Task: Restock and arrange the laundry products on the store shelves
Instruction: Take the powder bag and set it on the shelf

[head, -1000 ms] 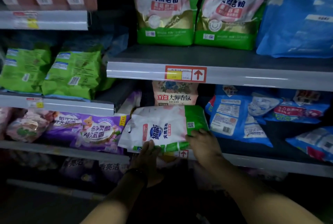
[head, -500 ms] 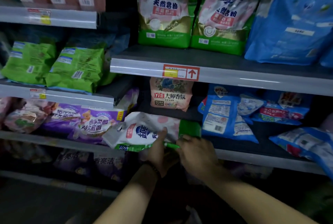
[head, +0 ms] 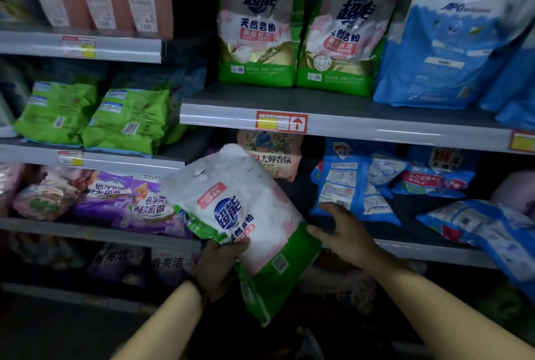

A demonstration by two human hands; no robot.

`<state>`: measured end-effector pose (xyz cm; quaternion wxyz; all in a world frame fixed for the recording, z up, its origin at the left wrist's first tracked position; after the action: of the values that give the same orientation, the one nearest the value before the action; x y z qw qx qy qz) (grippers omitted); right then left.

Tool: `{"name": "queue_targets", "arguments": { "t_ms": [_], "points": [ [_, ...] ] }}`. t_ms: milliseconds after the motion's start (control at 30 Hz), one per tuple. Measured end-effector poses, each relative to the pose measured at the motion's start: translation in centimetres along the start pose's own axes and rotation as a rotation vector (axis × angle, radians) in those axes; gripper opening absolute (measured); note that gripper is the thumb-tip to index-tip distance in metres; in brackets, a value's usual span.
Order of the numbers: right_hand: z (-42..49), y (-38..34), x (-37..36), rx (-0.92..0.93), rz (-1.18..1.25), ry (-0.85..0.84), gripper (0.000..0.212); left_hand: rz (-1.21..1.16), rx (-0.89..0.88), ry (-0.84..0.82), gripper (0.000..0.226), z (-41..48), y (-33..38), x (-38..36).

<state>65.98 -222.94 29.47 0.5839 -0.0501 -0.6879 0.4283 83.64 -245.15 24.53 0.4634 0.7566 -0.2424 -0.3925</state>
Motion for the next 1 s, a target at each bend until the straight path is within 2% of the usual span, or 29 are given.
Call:
{"name": "queue_targets", "arguments": {
  "t_ms": [33,67,167,200,300,367,500,600,700,733,767,867,933,1000],
  "points": [
    [-0.5,0.3,-0.5,-0.053,0.139,-0.064,0.095,0.024,-0.007,-0.020,0.037,-0.5,0.4,0.4],
    [-1.3,0.5,-1.1,-0.110,0.284,-0.125,0.093,0.053,0.006,-0.032,0.041,-1.0,0.8,0.8],
    [-4.1,-0.2,-3.7,-0.145,0.725,-0.321,0.047,0.138,0.052,-0.100,0.037,-2.9,1.8,1.1],
    [-5.0,-0.4,-4.5,-0.154,0.833,-0.357,0.042,0.160,0.049,-0.128,0.031,-3.7,2.3,0.9],
    [-7.0,-1.1,-5.0,-0.189,0.993,-0.320,0.052,0.223,-0.007,-0.198,0.030,-5.7,4.0,0.1],
    [-7.8,-2.3,-3.7,-0.177,1.045,-0.211,0.058,0.221,-0.025,-0.224,0.034,-6.5,5.3,-0.4],
    [-9.7,-6.1,0.3,-0.161,1.091,0.007,0.041,0.187,-0.100,-0.221,0.039,-7.9,8.6,-0.8],
    [-10.9,-9.9,3.7,-0.003,1.123,0.126,0.040,0.186,-0.135,-0.180,0.041,-8.8,10.6,-0.4],
    [-10.4,-12.2,6.4,0.132,1.087,0.211,0.031,0.304,-0.138,-0.217,0.085,-9.9,11.0,-1.3],
    [-10.0,-12.9,7.2,0.159,1.074,0.228,0.030,0.330,-0.147,-0.207,0.093,-10.0,11.1,-1.8],
    [-9.4,-13.4,7.9,0.186,1.061,0.235,0.029,0.341,-0.178,-0.173,0.090,-9.9,11.7,-2.1],
    [-7.8,-15.3,9.9,0.219,1.008,0.241,0.031,0.306,-0.256,-0.086,0.059,-9.6,14.7,-3.2],
    [-6.0,-16.2,11.3,0.229,0.978,0.227,0.036,0.255,-0.272,-0.097,0.056,-9.1,17.0,-4.1],
    [-4.2,-16.9,13.0,0.228,0.945,0.194,0.051,0.189,-0.266,-0.114,0.058,-8.3,19.3,-5.1]
  ]
}}
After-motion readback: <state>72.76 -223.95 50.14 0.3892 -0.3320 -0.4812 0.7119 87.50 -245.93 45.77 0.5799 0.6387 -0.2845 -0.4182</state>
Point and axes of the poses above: each hand's wrist, its own z-axis towards the middle knuckle, its own x-axis out of the back of the hand, y = z × x, the point moved 7 cm from there along z, towards the middle knuckle, and after that the axes turned 1 degree about x, right-handed, at the moved point
